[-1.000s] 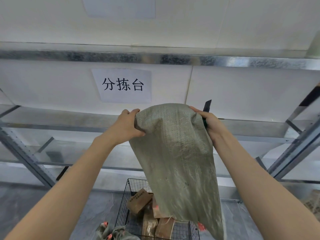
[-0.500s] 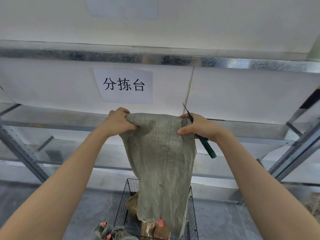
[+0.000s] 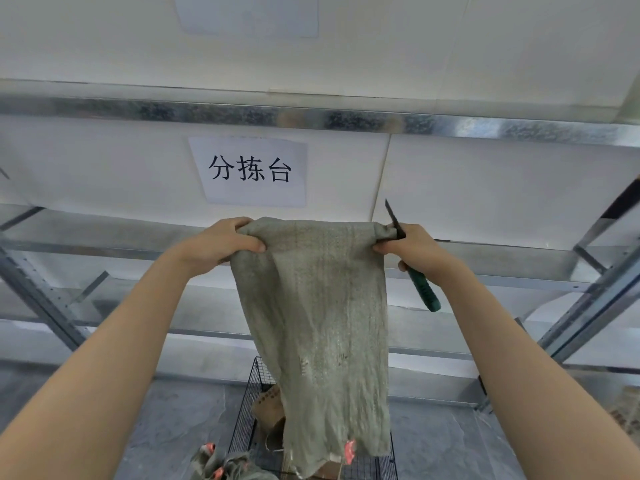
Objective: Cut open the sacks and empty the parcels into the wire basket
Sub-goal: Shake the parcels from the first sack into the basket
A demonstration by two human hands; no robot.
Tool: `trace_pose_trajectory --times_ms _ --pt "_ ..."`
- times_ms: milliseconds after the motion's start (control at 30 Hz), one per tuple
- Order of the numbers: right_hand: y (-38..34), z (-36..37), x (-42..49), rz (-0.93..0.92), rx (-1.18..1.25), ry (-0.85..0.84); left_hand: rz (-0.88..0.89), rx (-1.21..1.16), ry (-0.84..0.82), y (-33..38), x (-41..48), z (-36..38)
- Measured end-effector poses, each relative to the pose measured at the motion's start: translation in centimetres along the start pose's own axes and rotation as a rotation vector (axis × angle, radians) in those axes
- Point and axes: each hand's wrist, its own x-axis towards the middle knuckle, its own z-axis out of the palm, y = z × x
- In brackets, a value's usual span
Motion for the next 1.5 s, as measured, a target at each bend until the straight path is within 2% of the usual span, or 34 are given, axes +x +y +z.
trace_pose_trajectory --times_ms 167,367,500,633,767,900,1000,1167,1333,1500 --pt "1.3 -0.3 0.1 0.045 0.176 0.075 0.008 -0.214 0.07 -0.1 0.4 0.5" --pt "1.6 -0.3 0.2 0.016 0.398 0.187 0.059 -0.315 0.322 -0.3 1.1 1.4" --pt "1.4 0.0 -0.1 -0.007 0.481 0.201 0.097 -0.38 0.314 0.0 1.0 2.0" --pt "1.5 -0.3 0.1 0.009 0.528 0.174 0.095 -0.402 0.212 0.6 0.5 1.8" --pt "2.0 -1.1 -0.1 0.039 0.53 0.013 0.039 -0.296 0.002 0.3 0.0 1.2" --pt "2.5 -1.8 -0.3 0.078 0.366 -0.208 -0.025 -0.117 -0.09 -0.2 -0.1 1.1" --pt "2.1 -2.3 -0.5 0.028 0.294 -0.356 -0.056 0.015 -0.125 -0.4 -0.3 0.8" --pt "1.4 -1.8 -0.7 0.053 0.108 -0.223 -0.007 0.299 -0.048 -0.2 -0.6 1.2" --pt "1.2 -1.5 -1.0 0.052 0.089 -0.141 0.033 0.259 0.076 0.0 -0.4 1.6" --pt "1.4 -1.5 -0.9 0.052 0.084 -0.081 0.019 0.222 0.086 0.2 -0.3 1.6"
